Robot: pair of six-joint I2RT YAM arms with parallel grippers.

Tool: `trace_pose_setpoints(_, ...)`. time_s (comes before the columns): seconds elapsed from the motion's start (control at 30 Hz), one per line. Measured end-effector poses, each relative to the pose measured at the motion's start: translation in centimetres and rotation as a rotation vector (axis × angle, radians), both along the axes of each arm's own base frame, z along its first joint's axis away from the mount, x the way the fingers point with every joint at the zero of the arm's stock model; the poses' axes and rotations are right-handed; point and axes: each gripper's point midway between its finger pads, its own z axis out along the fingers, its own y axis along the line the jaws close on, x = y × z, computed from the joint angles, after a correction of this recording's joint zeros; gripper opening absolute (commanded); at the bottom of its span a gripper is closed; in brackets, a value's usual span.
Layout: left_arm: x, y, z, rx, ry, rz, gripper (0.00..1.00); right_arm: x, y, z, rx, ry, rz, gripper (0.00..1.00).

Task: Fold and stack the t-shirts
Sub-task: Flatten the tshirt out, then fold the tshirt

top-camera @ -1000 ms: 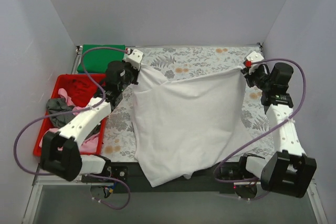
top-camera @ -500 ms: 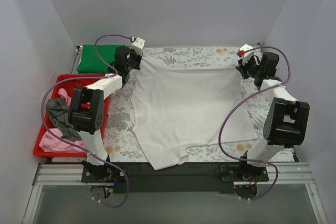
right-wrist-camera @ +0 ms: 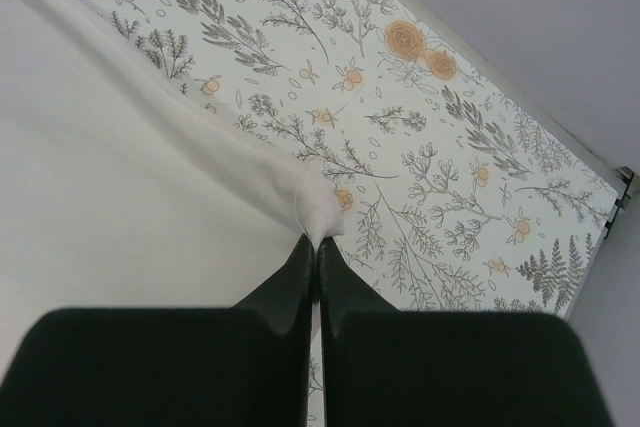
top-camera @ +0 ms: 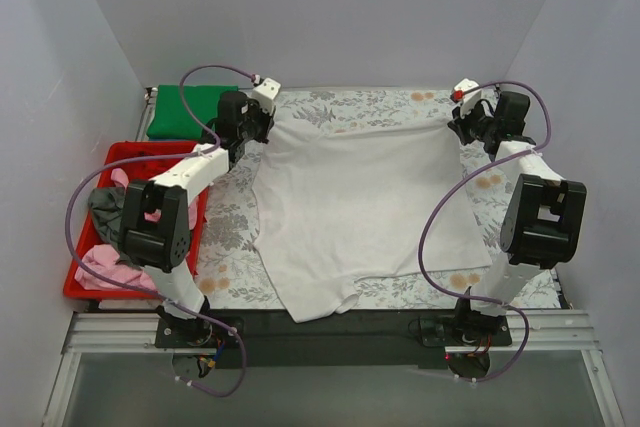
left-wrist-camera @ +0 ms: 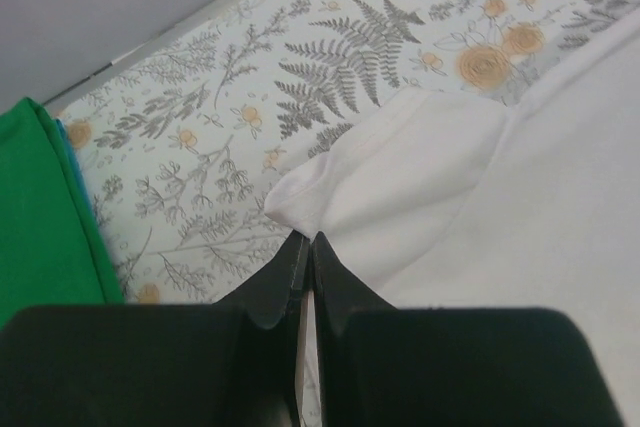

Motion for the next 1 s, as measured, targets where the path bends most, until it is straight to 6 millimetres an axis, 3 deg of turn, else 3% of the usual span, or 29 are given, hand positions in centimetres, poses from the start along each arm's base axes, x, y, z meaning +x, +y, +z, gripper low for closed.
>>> trace_pose_setpoints(0.23,-6.3,-0.7,1.7,0.003,0.067,-0.084,0.0,-0.7,0.2,-0.9,-0.021,0.028,0.029,0.01)
trace_pose_setpoints(0.37,-9.9,-2.0,1.5,0.025,0.118,-0.148,0.0,-1.4,0.2,-1.4,-0.042,0.038,0.048,0.01)
trace_pose_setpoints(0.67,-16.8,-2.7,-3.8,0.104,0.325,-0.208,0.0,-4.4,-0.5,-2.8,-0.092,0.079,0.084,0.01)
trace_pose_setpoints(0.87,-19.6,-2.0,-7.0,0.134,0.435,-0.202,0.0,-6.1,-0.7,-5.2,-0.131,0.127,0.119,0.01)
trace_pose_setpoints(0.97,-20.4,-1.8,-7.6,0.139,0.456,-0.205,0.0,-6.7,-0.7,-5.9,-0.143,0.144,0.134,0.01)
trace_pose_setpoints(1.0,-20.7,-1.7,-7.7,0.142,0.462,-0.21,0.03,-6.7,-0.8,-6.0,-0.148,0.143,0.136,0.06)
